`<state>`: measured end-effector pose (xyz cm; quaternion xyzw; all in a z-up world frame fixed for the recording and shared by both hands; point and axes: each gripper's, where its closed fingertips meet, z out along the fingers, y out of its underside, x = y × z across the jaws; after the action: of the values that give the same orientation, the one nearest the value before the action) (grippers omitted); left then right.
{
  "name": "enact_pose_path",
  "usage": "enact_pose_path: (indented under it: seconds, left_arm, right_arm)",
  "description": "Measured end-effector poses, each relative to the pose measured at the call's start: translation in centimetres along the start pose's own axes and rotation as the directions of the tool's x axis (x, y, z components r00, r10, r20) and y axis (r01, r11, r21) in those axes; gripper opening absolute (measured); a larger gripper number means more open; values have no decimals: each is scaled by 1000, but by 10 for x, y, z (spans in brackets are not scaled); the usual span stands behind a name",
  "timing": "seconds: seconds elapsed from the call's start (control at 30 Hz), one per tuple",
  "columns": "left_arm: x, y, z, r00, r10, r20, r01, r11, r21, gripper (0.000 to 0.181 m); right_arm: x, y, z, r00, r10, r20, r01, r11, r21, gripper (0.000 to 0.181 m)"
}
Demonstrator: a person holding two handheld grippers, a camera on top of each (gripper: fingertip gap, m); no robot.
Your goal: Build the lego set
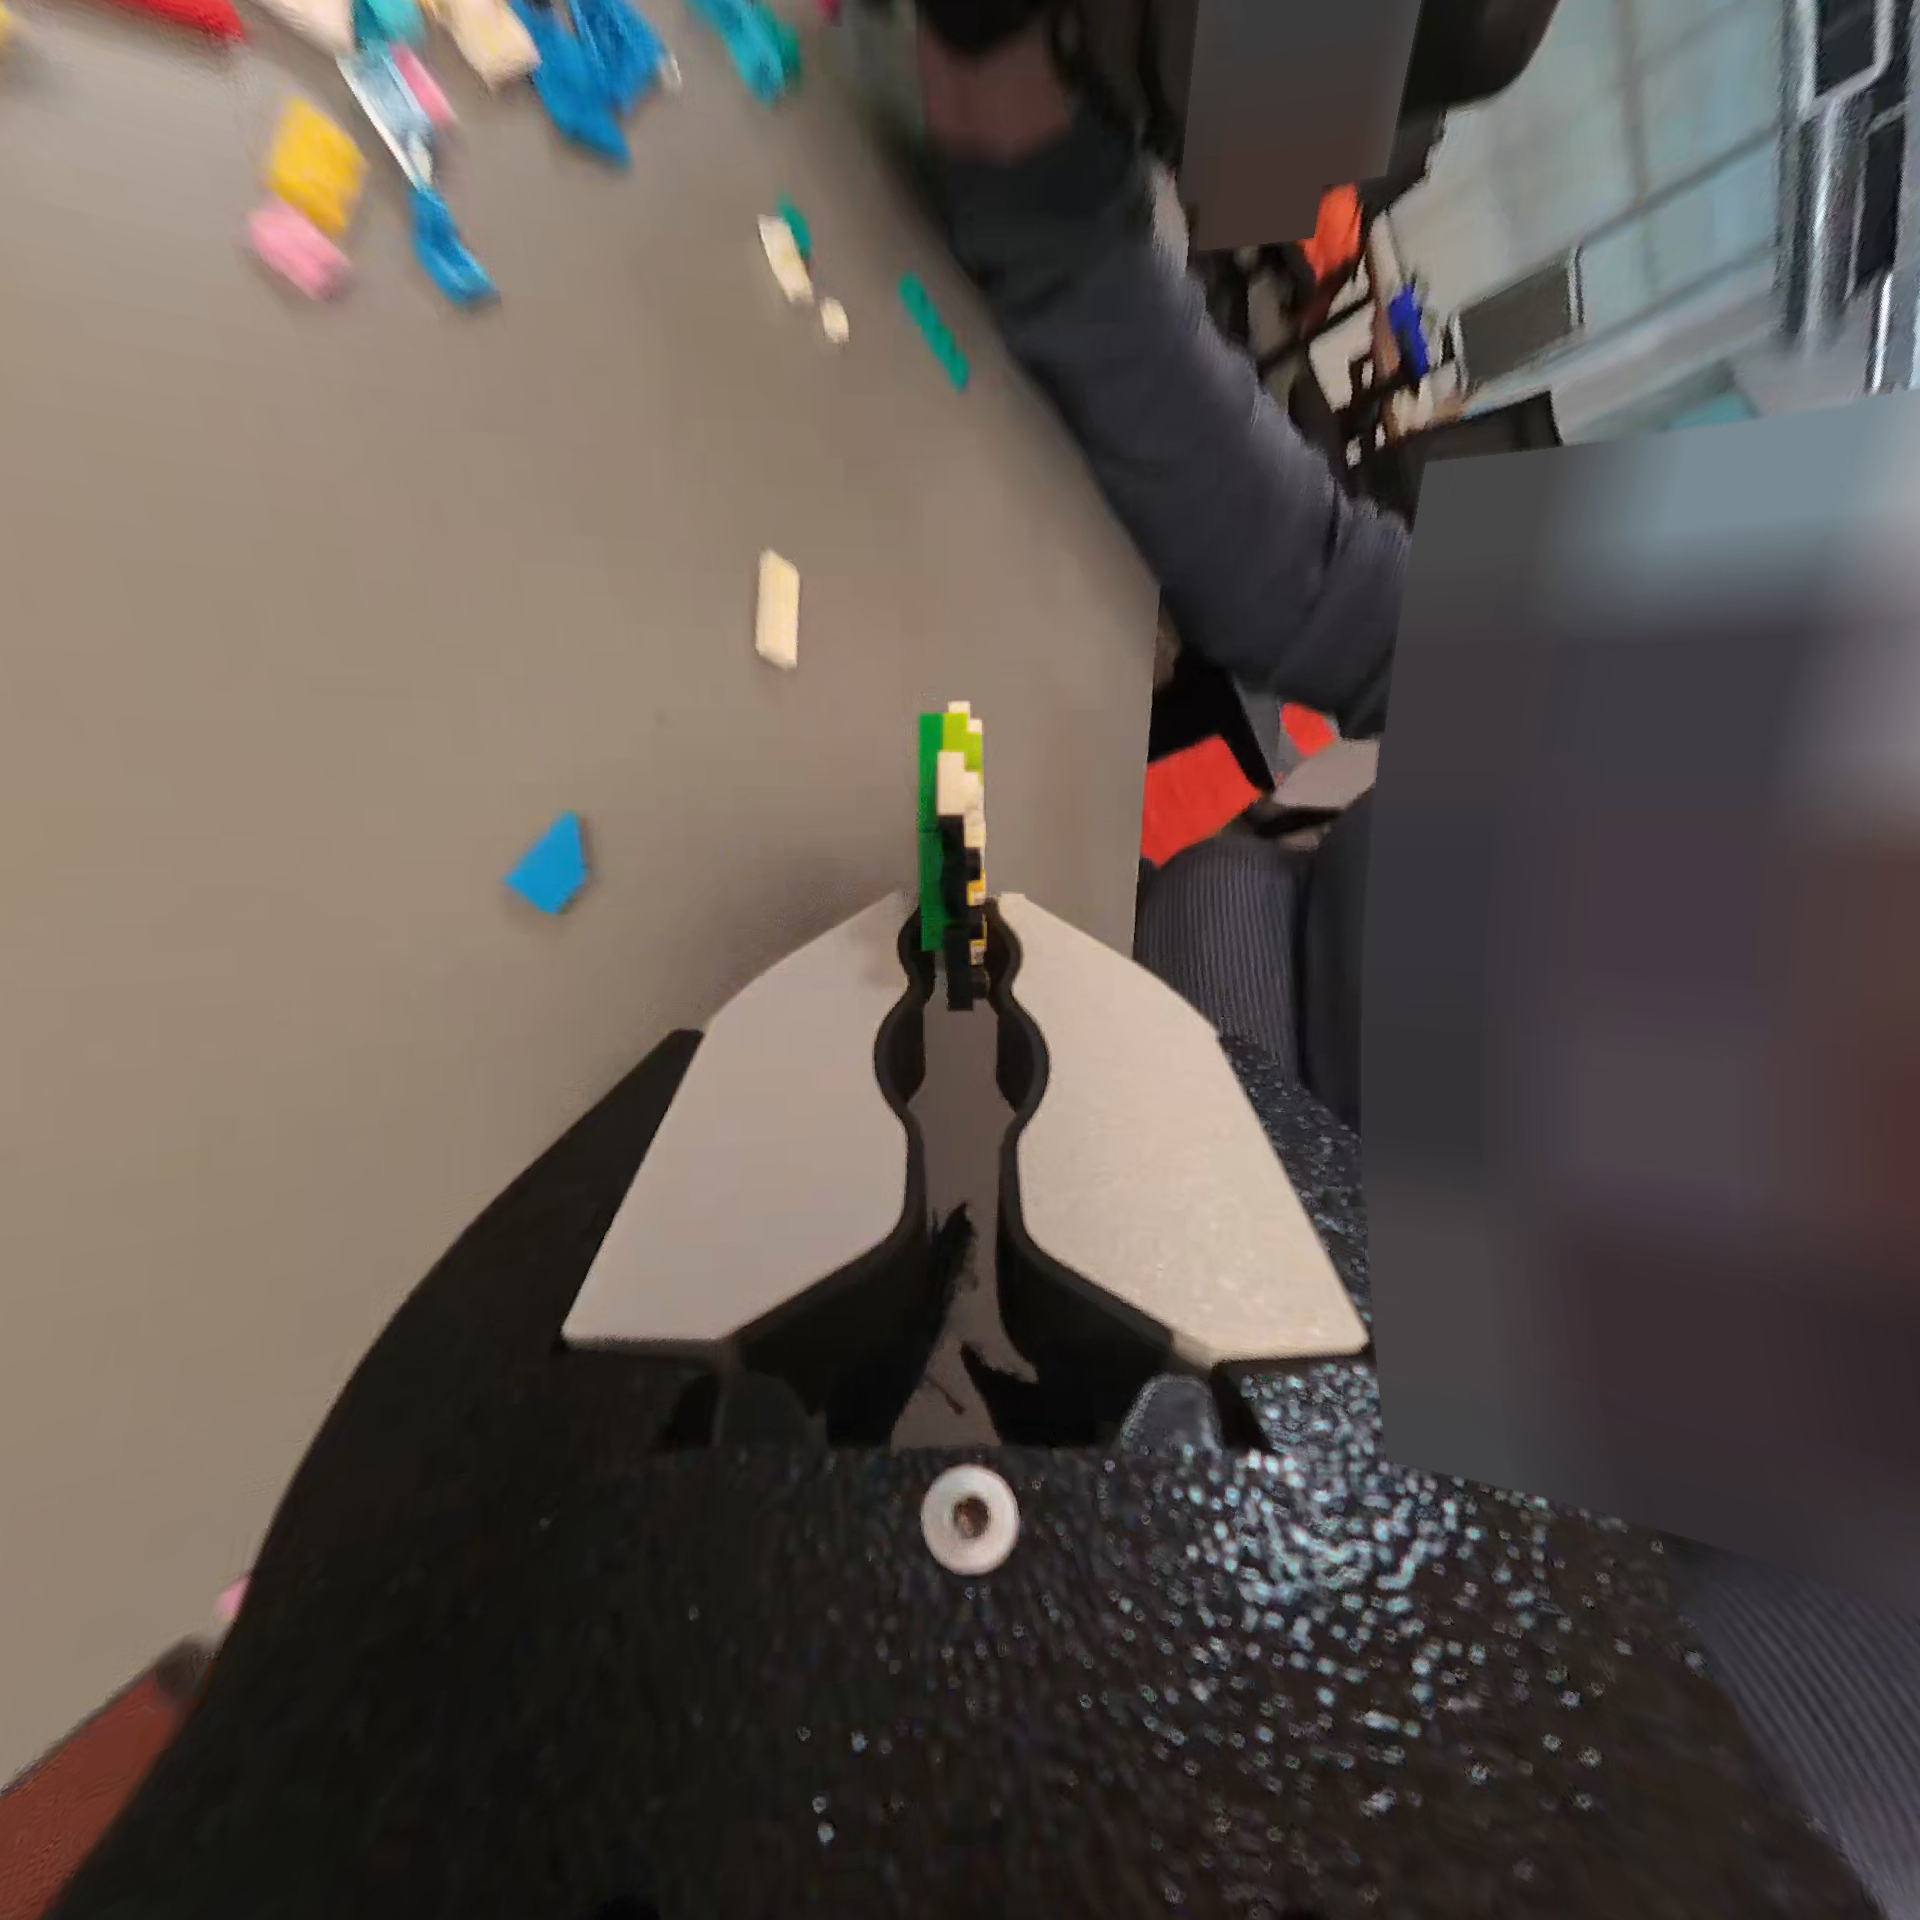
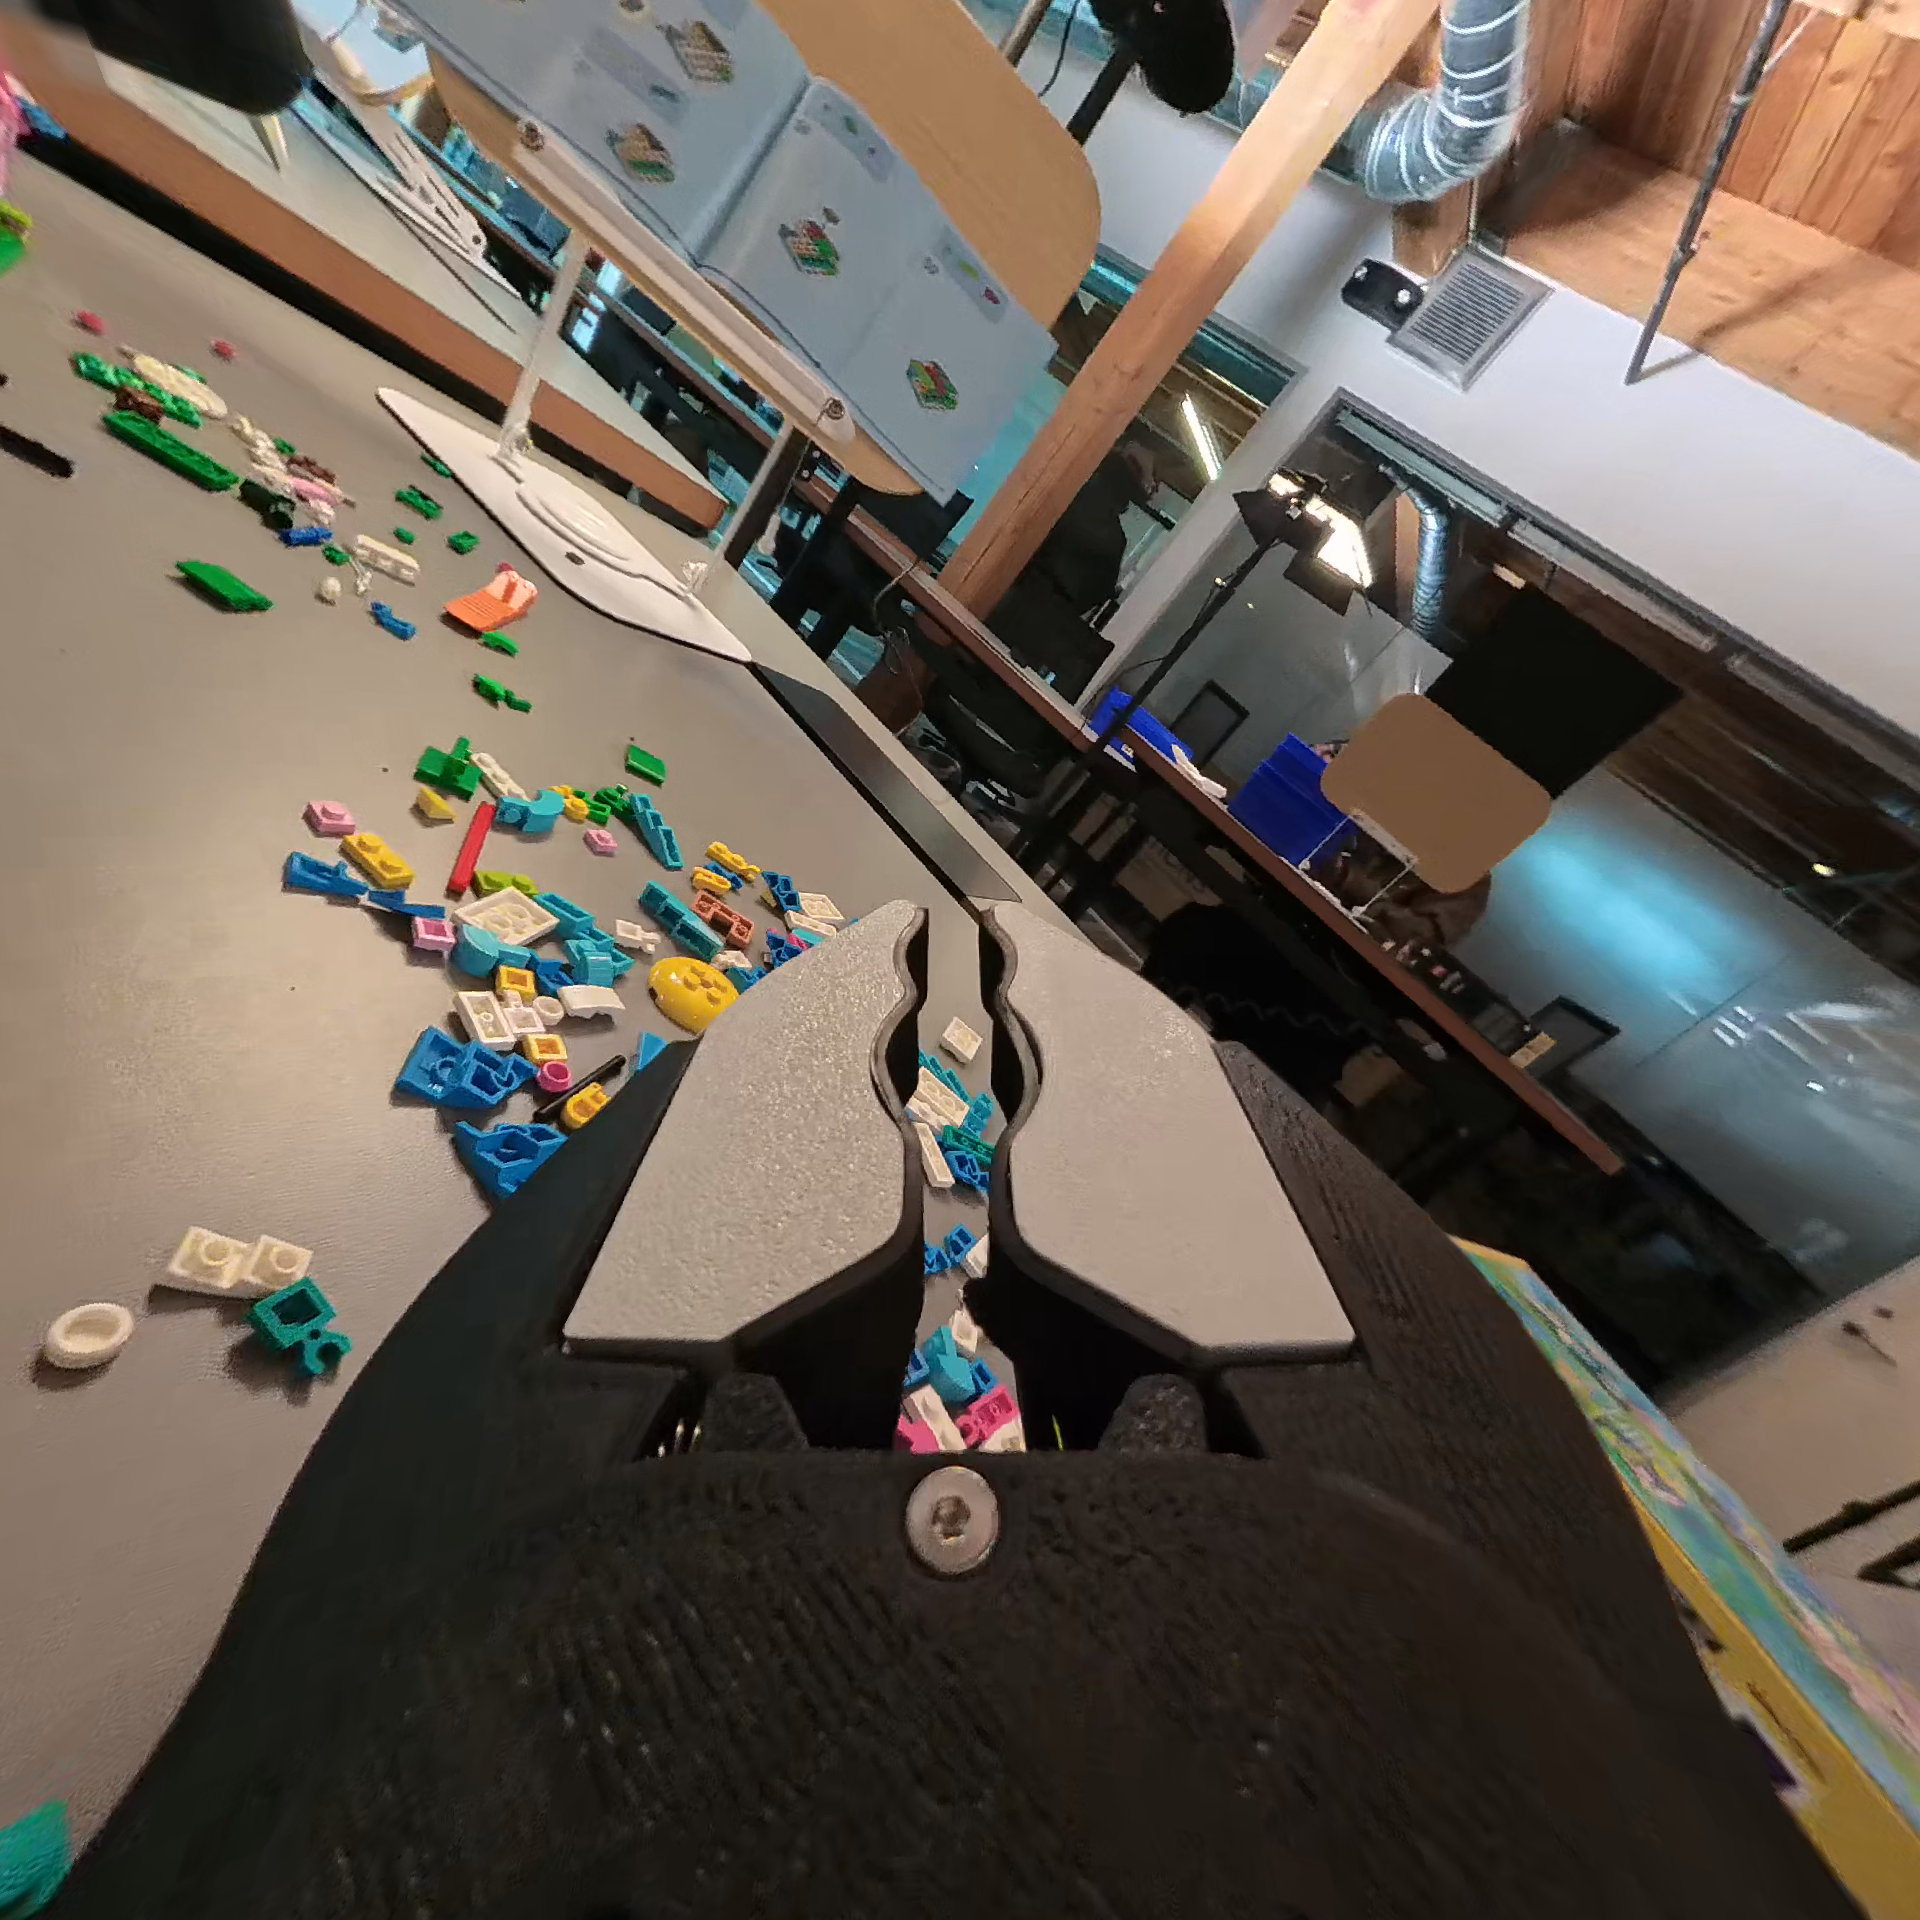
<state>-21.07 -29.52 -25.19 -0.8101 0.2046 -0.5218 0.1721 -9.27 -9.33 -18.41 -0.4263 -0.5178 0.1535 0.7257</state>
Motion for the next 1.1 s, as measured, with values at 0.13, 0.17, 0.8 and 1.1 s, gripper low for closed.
enact_pose_path:
  seconds: [0.13, 0.17, 0.8, 1.1]
  left_arm:
    - [3, 21, 13, 997, -71, -22, 68, 989, -131, 8]
    - [3, 24, 15, 996, -84, -18, 80, 985, -152, 9]
    - [-6, 7, 3, 979, -163, 121, 169, 985, -38, 62]
    - [-8, 11, -3, 964, -165, 208, 179, 982, -54, 67]
  right_arm:
    - [-1, 4, 1, 1000, -3, -3, 3, 1000, -14, 7]
    - [0, 5, 1, 1000, 4, -11, -5, 1000, -18, 7]
    - [3, 12, 2, 1000, 10, -24, -11, 999, -48, 6]
    - [2, 13, 2, 1000, 9, -21, -10, 998, -55, 6]
